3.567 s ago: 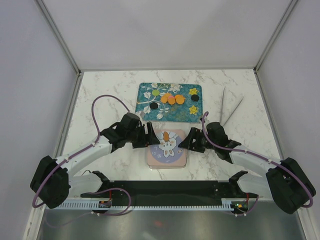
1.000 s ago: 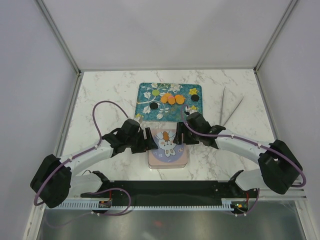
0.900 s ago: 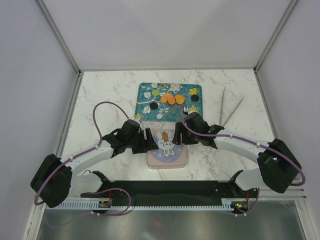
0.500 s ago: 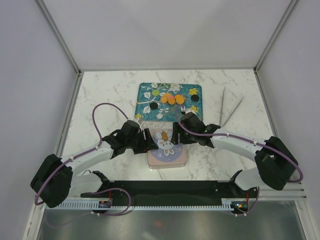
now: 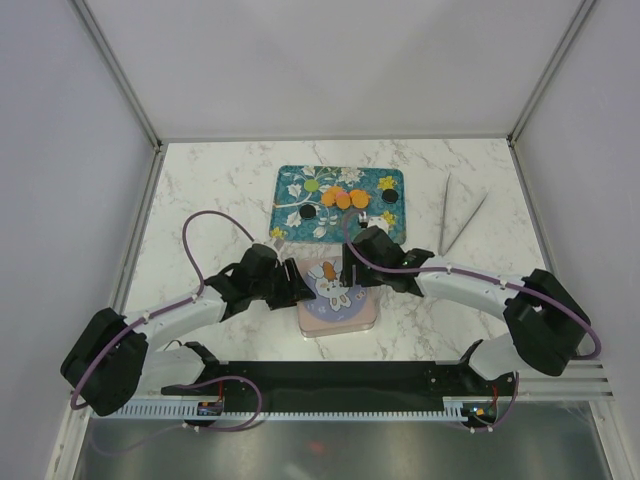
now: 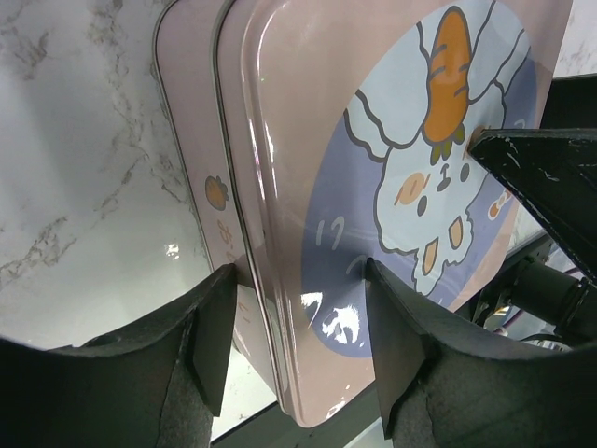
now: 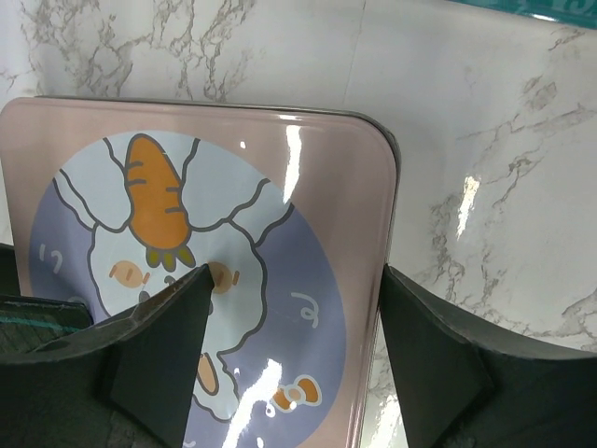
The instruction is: Pack the cookies
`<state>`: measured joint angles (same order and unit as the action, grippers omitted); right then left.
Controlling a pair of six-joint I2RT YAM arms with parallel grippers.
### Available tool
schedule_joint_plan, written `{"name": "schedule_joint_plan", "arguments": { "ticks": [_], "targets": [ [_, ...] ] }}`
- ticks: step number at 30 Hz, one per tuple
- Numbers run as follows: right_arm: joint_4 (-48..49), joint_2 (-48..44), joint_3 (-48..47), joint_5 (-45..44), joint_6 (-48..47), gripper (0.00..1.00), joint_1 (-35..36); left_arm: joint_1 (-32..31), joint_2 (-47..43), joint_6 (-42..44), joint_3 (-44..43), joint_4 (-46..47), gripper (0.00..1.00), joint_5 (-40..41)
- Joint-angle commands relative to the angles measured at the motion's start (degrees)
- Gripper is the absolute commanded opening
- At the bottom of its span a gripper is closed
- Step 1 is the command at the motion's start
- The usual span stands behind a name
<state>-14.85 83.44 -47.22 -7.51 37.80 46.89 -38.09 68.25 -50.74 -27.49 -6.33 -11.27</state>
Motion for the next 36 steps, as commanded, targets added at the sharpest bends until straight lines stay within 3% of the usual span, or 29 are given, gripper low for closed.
{"name": "schedule_joint_plan", "arguments": {
  "ticks": [1,6,13,22,28,35,36],
  "targets": [
    [3.7,2.9,2.6,5.0,1.0,0.75,2.7,-0.9,3.1,-1.2,2.5,2.5,0.42,-0.9],
    [8.2,-0.1,9.0,7.4,2.7,0.74,2.8,-0.9,4.0,-0.8,2.3,1.7,0.43,-0.1],
    [12.7,-2.9,16.4,9.0,4.7,0.61,2.8,-0.9,6.5,-1.4,2.3,2.3,0.36,-0.2],
    [14.3,-2.2,17.2,11.2,4.7,0.43,2.7,-0.9,6.1,-2.3,2.7,2.4,0.29,0.6],
    [12.3,-0.6,13.2,9.6,2.1,0.56,2.1,-0.9,3.0,-2.7,3.5,2.2,0.17,0.0],
    [7.9,7.6,2.8,9.8,-3.2,0.7,2.1,-1.0,-2.3,-2.3,4.7,1.1,0.15,-0.9],
    [7.6,8.4,1.8,9.7,-3.7,0.73,2.1,-1.0,-3.5,-2.3,4.6,0.7,0.2,-0.6]
  ]
}}
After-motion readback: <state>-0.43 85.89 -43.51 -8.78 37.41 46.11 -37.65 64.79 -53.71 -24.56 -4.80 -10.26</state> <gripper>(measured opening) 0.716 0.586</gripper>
